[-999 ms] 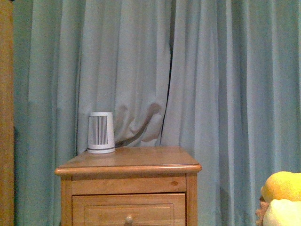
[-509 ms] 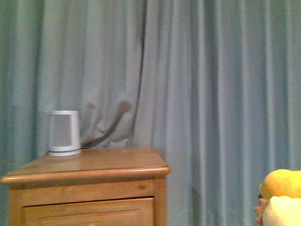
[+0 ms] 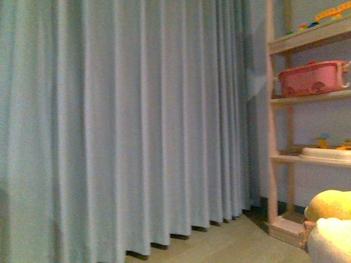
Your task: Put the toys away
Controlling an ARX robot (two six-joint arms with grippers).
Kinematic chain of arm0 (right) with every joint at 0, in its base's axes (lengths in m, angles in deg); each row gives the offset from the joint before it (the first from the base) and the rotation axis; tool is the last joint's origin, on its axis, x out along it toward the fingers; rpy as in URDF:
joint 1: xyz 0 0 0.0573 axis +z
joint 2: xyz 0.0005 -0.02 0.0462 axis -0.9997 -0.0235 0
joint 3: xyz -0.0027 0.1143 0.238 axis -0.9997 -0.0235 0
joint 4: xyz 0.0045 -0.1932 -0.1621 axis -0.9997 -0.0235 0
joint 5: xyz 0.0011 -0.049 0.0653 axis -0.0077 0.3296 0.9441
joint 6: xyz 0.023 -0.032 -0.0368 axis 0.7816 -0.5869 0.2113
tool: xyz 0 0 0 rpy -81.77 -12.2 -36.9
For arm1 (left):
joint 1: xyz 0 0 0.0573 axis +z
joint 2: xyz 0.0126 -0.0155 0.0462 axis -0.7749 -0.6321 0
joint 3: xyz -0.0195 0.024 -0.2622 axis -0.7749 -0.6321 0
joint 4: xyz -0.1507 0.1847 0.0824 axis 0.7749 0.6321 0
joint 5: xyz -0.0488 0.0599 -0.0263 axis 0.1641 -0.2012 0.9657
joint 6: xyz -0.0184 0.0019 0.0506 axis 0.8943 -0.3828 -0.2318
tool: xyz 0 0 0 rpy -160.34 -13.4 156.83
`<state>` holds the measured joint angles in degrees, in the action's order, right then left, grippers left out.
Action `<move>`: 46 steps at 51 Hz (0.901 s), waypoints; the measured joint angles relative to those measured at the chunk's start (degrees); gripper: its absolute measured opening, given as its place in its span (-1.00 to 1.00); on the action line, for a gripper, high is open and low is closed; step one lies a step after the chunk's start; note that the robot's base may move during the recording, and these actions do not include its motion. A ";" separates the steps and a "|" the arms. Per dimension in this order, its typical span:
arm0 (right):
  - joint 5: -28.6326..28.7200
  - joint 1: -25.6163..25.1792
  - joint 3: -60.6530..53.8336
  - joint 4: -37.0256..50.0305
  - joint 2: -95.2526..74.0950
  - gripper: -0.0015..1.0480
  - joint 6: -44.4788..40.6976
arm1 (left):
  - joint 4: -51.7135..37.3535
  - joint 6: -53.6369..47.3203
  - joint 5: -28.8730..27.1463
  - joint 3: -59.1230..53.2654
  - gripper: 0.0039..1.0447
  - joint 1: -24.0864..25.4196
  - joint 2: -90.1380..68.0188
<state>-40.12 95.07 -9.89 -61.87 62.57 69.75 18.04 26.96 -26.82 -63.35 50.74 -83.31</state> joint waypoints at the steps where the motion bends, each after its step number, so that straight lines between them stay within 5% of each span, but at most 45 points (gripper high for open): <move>1: 0.04 0.00 0.00 0.00 0.00 -0.84 0.00 | 0.00 0.00 0.00 0.00 0.89 -0.02 0.00; 46: -0.04 0.00 0.00 -0.04 0.00 -0.84 0.02 | 0.00 0.00 -0.02 0.00 0.89 0.00 0.00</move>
<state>-40.16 95.07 -9.89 -61.92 62.57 69.77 18.04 26.96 -26.85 -63.35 50.74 -83.31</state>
